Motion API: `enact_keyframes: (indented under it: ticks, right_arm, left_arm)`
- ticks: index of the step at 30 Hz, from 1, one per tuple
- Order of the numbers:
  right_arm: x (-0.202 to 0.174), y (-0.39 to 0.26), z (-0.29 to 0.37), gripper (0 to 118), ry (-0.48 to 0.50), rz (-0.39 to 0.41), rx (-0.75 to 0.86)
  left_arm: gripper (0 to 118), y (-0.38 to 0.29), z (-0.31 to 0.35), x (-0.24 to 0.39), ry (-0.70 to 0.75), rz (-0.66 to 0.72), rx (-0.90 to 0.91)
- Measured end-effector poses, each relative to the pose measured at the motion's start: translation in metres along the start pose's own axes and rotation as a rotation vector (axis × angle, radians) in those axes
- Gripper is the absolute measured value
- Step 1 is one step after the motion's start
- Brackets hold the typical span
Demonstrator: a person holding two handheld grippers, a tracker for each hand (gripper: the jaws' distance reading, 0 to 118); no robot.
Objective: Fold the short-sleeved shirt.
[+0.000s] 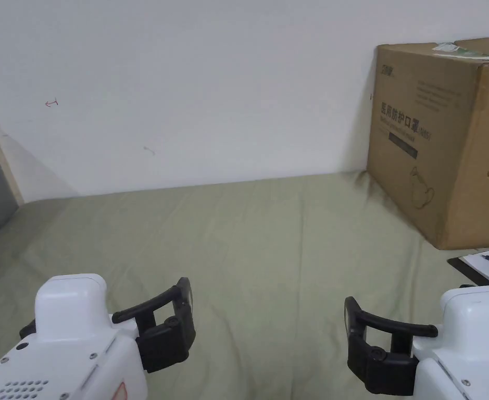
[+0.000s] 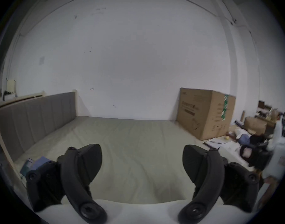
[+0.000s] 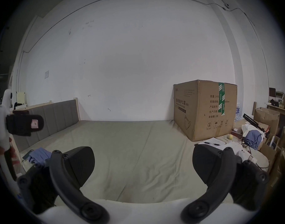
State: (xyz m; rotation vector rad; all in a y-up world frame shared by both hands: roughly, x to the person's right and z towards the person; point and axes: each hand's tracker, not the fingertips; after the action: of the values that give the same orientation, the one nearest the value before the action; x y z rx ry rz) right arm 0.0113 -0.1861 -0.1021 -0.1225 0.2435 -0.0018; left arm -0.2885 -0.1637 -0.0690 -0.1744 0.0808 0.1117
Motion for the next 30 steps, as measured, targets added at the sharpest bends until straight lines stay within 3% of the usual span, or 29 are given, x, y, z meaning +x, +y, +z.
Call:
enact_keyframes:
  ticks: [4,8,16,21,26,30]
  right_arm:
    - [-0.002,0.003,-0.003,118,-0.001,0.021,-0.004]
    - [-0.001,0.006,-0.005,118,0.007,0.016,-0.001]
    - [-0.002,0.008,-0.009,118,-0.002,0.033,0.004]
    - [-0.002,0.008,-0.012,118,-0.008,0.047,-0.006]
    - [-0.001,0.006,-0.014,118,-0.022,0.059,-0.003]
    - [0.000,0.004,-0.017,118,-0.021,0.059,-0.006]
  left_arm:
    - [113,0.009,0.007,-0.007,-0.085,0.098,0.074]
    - [113,0.016,0.009,-0.009,-0.084,0.050,0.112]
    - [113,0.019,0.005,-0.010,-0.101,0.080,0.003]
    - [113,0.018,0.006,-0.006,0.058,0.128,-0.031]
    - [113,0.016,0.008,-0.006,0.027,0.089,-0.017]
    - [113,0.017,0.009,0.003,0.145,-0.040,0.012]
